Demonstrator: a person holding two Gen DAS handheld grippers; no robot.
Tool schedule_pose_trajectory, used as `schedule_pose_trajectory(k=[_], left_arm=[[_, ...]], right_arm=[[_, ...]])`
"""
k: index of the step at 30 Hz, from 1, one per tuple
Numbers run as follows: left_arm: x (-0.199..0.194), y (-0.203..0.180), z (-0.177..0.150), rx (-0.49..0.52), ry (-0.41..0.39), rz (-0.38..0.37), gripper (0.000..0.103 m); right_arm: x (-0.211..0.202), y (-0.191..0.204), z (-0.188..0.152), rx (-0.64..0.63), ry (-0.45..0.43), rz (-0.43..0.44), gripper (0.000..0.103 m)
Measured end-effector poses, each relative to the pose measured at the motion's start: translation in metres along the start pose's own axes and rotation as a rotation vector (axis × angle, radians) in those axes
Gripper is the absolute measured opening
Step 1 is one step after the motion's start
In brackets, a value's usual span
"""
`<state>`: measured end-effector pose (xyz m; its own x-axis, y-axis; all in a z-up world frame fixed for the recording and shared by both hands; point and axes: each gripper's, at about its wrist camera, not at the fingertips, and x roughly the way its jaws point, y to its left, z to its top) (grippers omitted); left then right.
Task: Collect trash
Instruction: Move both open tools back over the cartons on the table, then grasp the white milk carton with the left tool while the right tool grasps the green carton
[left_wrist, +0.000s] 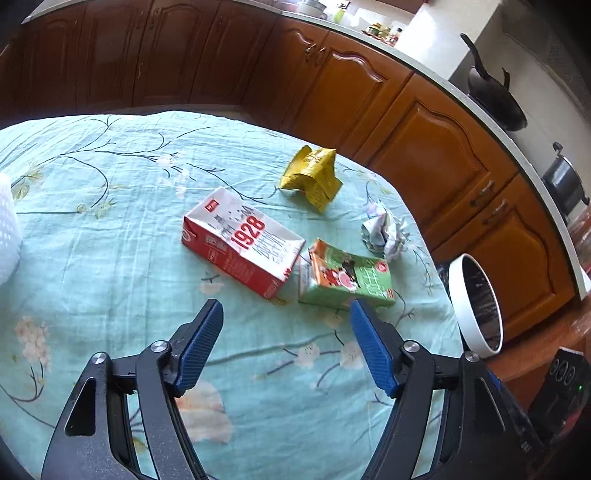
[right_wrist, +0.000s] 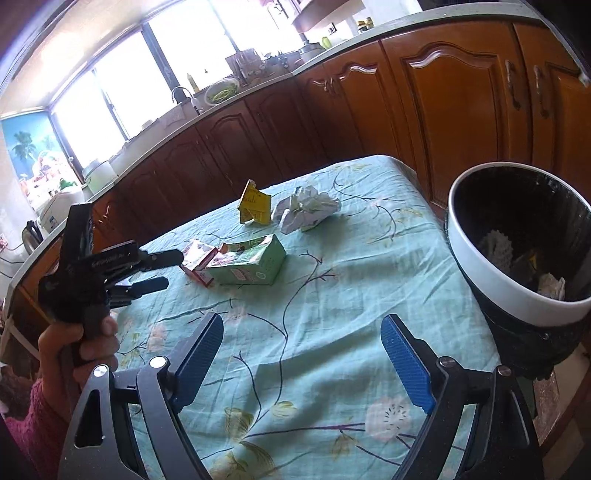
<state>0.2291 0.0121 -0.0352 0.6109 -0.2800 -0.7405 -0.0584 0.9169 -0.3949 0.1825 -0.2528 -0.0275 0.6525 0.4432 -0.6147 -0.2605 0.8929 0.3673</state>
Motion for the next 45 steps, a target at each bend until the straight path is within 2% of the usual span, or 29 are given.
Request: schedule_pose_trajectory(k=[4, 9, 13, 17, 19, 21, 23, 27, 30, 35, 37, 39, 43, 45], left_arm=[[0.016, 0.014, 0.030, -0.110, 0.030, 0.008, 0.080], [0.040, 0.015, 0.056, -0.139, 0.063, 0.084, 0.081], [0.057, 0.009, 0.063, -0.095, 0.084, 0.140, 0.081], [0.074, 0.000, 0.058, 0.051, 0.108, 0.207, 0.081], [0.073, 0.003, 0.056, 0.094, 0.090, 0.175, 0.080], [0.068, 0.008, 0.053, 0.133, 0.095, 0.135, 0.074], [0.061, 0.013, 0.051, 0.163, 0.121, 0.061, 0.059], [0.050, 0.013, 0.043, 0.277, 0.196, -0.017, 0.049], [0.039, 0.010, 0.032, 0.364, 0.221, -0.008, 0.048], [0.027, 0.021, 0.027, 0.336, 0.198, 0.015, 0.048], [0.023, 0.023, 0.025, 0.317, 0.177, 0.027, 0.049], [0.021, 0.023, 0.024, 0.305, 0.168, 0.029, 0.050], [0.021, 0.014, 0.022, 0.328, 0.142, 0.070, 0.065], [0.023, 0.009, 0.021, 0.341, 0.126, 0.086, 0.066]], right_arm=[[0.014, 0.013, 0.009, -0.089, 0.023, 0.024, 0.089], [0.033, 0.038, 0.025, -0.263, 0.050, 0.064, 0.089], [0.051, 0.047, 0.037, -0.332, 0.085, 0.103, 0.089], [0.068, 0.051, 0.043, -0.371, 0.123, 0.121, 0.089], [0.075, 0.053, 0.043, -0.393, 0.140, 0.129, 0.089], [0.081, 0.056, 0.043, -0.416, 0.160, 0.147, 0.089], [0.089, 0.059, 0.044, -0.449, 0.177, 0.154, 0.089], [0.104, 0.069, 0.051, -0.512, 0.192, 0.145, 0.089], [0.117, 0.074, 0.058, -0.543, 0.205, 0.134, 0.089], [0.142, 0.080, 0.060, -0.600, 0.260, 0.113, 0.086], [0.149, 0.080, 0.055, -0.611, 0.288, 0.094, 0.081], [0.150, 0.079, 0.050, -0.614, 0.293, 0.058, 0.068], [0.131, 0.068, 0.047, -0.524, 0.270, 0.036, 0.063], [0.117, 0.059, 0.043, -0.440, 0.256, 0.029, 0.062]])
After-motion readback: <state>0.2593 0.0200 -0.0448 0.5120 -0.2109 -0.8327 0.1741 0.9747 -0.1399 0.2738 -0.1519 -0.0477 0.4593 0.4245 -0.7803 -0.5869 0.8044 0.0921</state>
